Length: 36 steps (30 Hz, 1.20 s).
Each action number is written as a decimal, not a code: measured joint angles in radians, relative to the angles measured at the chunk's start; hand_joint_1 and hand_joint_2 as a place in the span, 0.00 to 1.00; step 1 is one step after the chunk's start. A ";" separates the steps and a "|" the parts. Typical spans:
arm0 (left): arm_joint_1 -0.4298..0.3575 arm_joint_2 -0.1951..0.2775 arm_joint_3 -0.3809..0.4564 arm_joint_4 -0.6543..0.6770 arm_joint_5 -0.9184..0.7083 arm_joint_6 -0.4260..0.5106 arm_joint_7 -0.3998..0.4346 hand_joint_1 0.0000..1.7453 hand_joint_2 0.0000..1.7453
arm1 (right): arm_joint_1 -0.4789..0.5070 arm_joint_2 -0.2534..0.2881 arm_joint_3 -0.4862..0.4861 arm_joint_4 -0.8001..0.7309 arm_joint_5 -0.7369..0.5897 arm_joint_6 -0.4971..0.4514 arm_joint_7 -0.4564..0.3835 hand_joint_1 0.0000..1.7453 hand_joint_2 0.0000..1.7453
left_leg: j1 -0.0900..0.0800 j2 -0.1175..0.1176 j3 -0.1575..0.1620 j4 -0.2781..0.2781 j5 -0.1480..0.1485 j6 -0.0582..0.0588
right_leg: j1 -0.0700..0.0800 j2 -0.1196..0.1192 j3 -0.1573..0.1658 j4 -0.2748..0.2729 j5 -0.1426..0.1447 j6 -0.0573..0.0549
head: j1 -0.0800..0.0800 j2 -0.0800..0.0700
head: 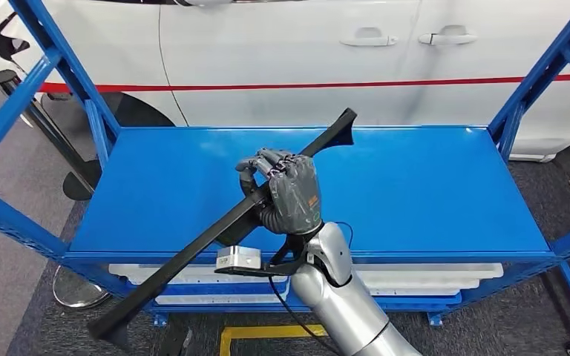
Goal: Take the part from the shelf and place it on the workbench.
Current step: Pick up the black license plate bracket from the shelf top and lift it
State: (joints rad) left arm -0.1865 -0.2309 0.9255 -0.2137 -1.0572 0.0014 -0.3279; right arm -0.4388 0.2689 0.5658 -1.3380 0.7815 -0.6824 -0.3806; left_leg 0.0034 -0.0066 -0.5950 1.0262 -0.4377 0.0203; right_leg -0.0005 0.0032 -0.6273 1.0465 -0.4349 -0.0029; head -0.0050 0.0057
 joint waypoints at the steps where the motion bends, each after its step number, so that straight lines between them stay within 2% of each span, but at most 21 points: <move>1: 0.003 -0.001 0.001 0.000 0.002 0.000 0.005 0.00 0.00 | 0.012 -0.003 0.017 -0.005 -0.029 0.004 -0.006 1.00 1.00 | 0.000 0.000 0.000 0.000 -0.001 -0.004 | -0.001 0.000 0.000 -0.002 0.002 -0.004 | 0.000 0.000; 3: 0.010 -0.001 0.004 0.001 0.006 0.000 0.010 0.00 0.00 | 0.033 -0.008 0.055 -0.014 -0.068 0.007 -0.015 1.00 1.00 | 0.002 0.001 -0.008 0.020 -0.026 -0.014 | -0.005 -0.001 -0.002 -0.008 0.009 -0.017 | 0.000 0.000; 4: 0.012 -0.001 0.005 0.001 0.008 0.000 0.011 0.00 0.00 | 0.039 -0.011 0.074 -0.019 -0.090 0.015 -0.018 1.00 1.00 | 0.004 0.001 -0.021 0.055 -0.056 -0.019 | -0.007 -0.003 -0.005 -0.012 0.013 -0.023 | 0.000 0.000; 6: 0.015 -0.002 0.008 0.002 0.010 0.000 0.013 0.00 0.00 | 0.050 -0.018 0.111 -0.028 -0.158 0.049 -0.030 1.00 1.00 | 0.007 0.001 -0.065 0.178 -0.135 -0.027 | -0.007 -0.005 -0.016 -0.012 0.021 -0.030 | -0.001 0.000; 8: 0.021 -0.002 0.009 0.002 0.010 -0.001 0.016 0.00 0.00 | 0.067 -0.031 0.149 -0.039 -0.237 0.085 -0.053 1.00 1.00 | 0.008 0.001 -0.091 0.272 -0.178 -0.030 | -0.005 -0.007 -0.029 -0.011 0.030 -0.032 | -0.001 0.000; 10: 0.027 -0.002 0.010 0.002 0.009 -0.003 0.019 0.00 0.00 | 0.086 -0.041 0.185 -0.051 -0.281 0.097 -0.070 1.00 1.00 | 0.008 0.001 -0.042 0.218 -0.151 -0.027 | -0.004 -0.007 -0.042 -0.009 0.041 -0.030 | -0.001 0.000; 12: 0.027 -0.001 0.010 0.002 0.008 -0.006 0.020 0.00 0.00 | 0.095 -0.047 0.211 -0.066 -0.298 0.096 -0.075 1.00 1.00 | 0.005 0.001 0.051 0.068 -0.105 -0.017 | -0.003 -0.007 -0.051 -0.008 0.054 -0.025 | -0.001 0.000; 14: 0.025 -0.001 0.010 0.002 0.007 -0.008 0.020 0.00 0.00 | 0.094 -0.051 0.229 -0.080 -0.313 0.095 -0.076 1.00 1.00 | -0.002 0.001 0.095 -0.016 -0.085 -0.006 | -0.003 -0.008 -0.054 -0.010 0.067 -0.014 | -0.001 0.000; 17: 0.024 -0.001 0.010 0.002 0.000 -0.022 0.023 0.00 0.00 | 0.083 -0.057 0.246 -0.100 -0.325 0.093 -0.064 1.00 1.00 | -0.006 0.002 0.085 -0.024 -0.060 0.009 | -0.007 -0.007 -0.056 -0.017 0.084 0.006 | -0.001 0.000; 18: 0.023 -0.001 0.010 0.002 -0.004 -0.030 0.024 0.00 0.00 | 0.072 -0.059 0.249 -0.105 -0.325 0.092 -0.053 1.00 1.00 | -0.004 0.005 0.079 -0.028 -0.047 0.016 | -0.007 -0.006 -0.063 -0.008 0.069 0.011 | -0.001 0.000; 20: 0.016 -0.002 0.009 0.002 -0.010 -0.042 0.025 0.00 0.00 | 0.039 -0.062 0.251 -0.112 -0.320 0.091 -0.026 1.00 1.00 | 0.001 0.010 0.057 -0.033 -0.019 0.028 | -0.009 -0.005 -0.093 0.067 -0.015 0.019 | -0.001 0.000; 22: 0.011 -0.003 0.008 0.002 -0.015 -0.048 0.025 0.00 0.00 | 0.011 -0.065 0.251 -0.114 -0.313 0.092 -0.004 1.00 1.00 | -0.001 0.011 0.025 -0.031 0.004 0.031 | -0.011 -0.005 -0.127 0.197 -0.109 0.026 | -0.001 0.000; 23: 0.010 -0.004 0.008 0.002 -0.017 -0.051 0.026 0.00 0.00 | 0.001 -0.067 0.251 -0.115 -0.310 0.092 0.004 1.00 1.00 | -0.001 0.012 0.009 -0.030 0.015 0.030 | -0.012 -0.005 -0.132 0.247 -0.127 0.029 | -0.001 0.000; 25: 0.009 -0.005 0.007 0.002 -0.021 -0.058 0.026 0.00 0.00 | -0.016 -0.070 0.251 -0.114 -0.305 0.092 0.017 1.00 1.00 | -0.001 0.013 -0.024 -0.023 0.035 0.026 | -0.014 -0.005 -0.091 0.251 -0.106 0.031 | -0.001 0.000; 26: 0.008 -0.006 0.007 0.002 -0.022 -0.061 0.026 0.00 0.00 | -0.027 -0.071 0.251 -0.114 -0.304 0.092 0.023 1.00 1.00 | -0.001 0.013 -0.039 -0.018 0.044 0.022 | -0.015 -0.005 -0.043 0.200 -0.085 0.030 | -0.001 0.000; 28: 0.006 -0.010 0.005 0.002 -0.022 -0.064 0.026 0.00 0.00 | -0.053 -0.071 0.251 -0.114 -0.300 0.093 0.032 1.00 1.00 | -0.001 0.013 -0.063 -0.005 0.057 0.013 | -0.012 -0.004 0.056 0.068 -0.078 0.023 | -0.002 0.000; 29: 0.004 -0.012 0.004 0.002 -0.023 -0.065 0.026 0.00 0.00 | -0.065 -0.071 0.251 -0.114 -0.296 0.094 0.035 1.00 1.00 | -0.002 0.013 -0.069 -0.001 0.063 0.007 | -0.010 -0.003 0.086 0.022 -0.083 0.017 | -0.001 0.000; 32: 0.002 -0.014 -0.001 0.002 -0.032 -0.071 0.029 0.00 0.00 | -0.094 -0.071 0.247 -0.109 -0.285 0.093 0.051 1.00 1.00 | 0.000 0.011 -0.077 -0.001 0.082 -0.013 | -0.005 -0.002 0.087 -0.006 -0.074 -0.007 | 0.001 0.000; 33: 0.001 -0.015 -0.003 0.002 -0.035 -0.073 0.031 0.00 0.00 | -0.105 -0.071 0.245 -0.105 -0.281 0.092 0.055 1.00 1.00 | 0.002 0.011 -0.084 0.005 0.073 -0.019 | -0.005 -0.004 0.078 -0.007 -0.063 -0.016 | 0.000 0.000; 34: 0.002 -0.015 -0.004 0.002 -0.039 -0.074 0.032 0.00 0.00 | -0.114 -0.071 0.242 -0.102 -0.277 0.090 0.058 1.00 1.00 | 0.004 0.010 -0.096 0.026 0.044 -0.025 | -0.007 -0.006 0.068 -0.009 -0.051 -0.024 | 0.001 0.000; 36: 0.002 -0.016 -0.008 0.002 -0.044 -0.076 0.035 0.00 0.00 | -0.126 -0.071 0.234 -0.094 -0.266 0.081 0.063 1.00 1.00 | 0.008 0.010 -0.129 0.127 -0.057 -0.033 | -0.007 -0.008 0.039 -0.010 -0.026 -0.034 | 0.000 0.000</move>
State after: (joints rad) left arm -0.1849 -0.2467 0.9175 -0.2116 -1.1011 -0.0745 -0.2932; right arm -0.5646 0.1983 0.8000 -1.4324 0.5155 -0.6019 -0.3173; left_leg 0.0109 0.0038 -0.7242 1.1531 -0.4942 -0.0132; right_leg -0.0076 -0.0046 -0.5882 1.0363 -0.4611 -0.0369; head -0.0046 0.0057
